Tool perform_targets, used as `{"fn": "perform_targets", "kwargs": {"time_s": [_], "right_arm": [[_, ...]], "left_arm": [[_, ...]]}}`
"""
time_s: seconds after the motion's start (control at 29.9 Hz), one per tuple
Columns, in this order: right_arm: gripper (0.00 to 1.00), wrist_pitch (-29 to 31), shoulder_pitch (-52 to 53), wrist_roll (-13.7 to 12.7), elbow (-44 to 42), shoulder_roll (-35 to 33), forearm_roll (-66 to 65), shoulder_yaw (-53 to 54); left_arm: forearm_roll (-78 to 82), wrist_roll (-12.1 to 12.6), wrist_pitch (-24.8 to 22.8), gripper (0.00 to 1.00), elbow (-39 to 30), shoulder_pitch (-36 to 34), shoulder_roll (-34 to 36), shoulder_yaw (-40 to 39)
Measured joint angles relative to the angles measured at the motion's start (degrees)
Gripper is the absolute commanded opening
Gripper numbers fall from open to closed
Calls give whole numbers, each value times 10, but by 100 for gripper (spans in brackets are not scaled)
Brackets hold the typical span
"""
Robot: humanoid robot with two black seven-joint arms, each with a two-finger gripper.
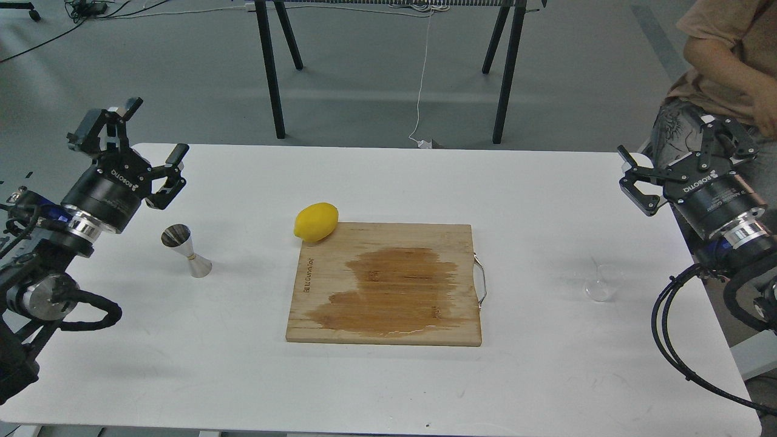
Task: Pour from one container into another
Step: 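Lower the left gripper toward the metal jigger beside the board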
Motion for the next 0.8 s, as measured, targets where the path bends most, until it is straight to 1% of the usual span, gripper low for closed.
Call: {"fn": "perform_targets", "kwargs": {"time_s": [0.33,0.53,0.67,0.74,0.8], "right_arm": [[98,0,-2,0,2,0,0,1],[98,0,-5,0,4,0,0,2],[98,0,-7,0,6,0,1,6],[98,0,-7,0,6,2,1,8],[98,0,-7,0,6,5,1,11]], "left_arm": [[-5,0,0,100,3,-5,2,-1],[12,0,0,100,25,-23,8,6],[135,0,0,100,21,-58,33,2],[234,0,6,100,-4,-71,46,2],[349,0,52,100,-36,-76,52,3]]}}
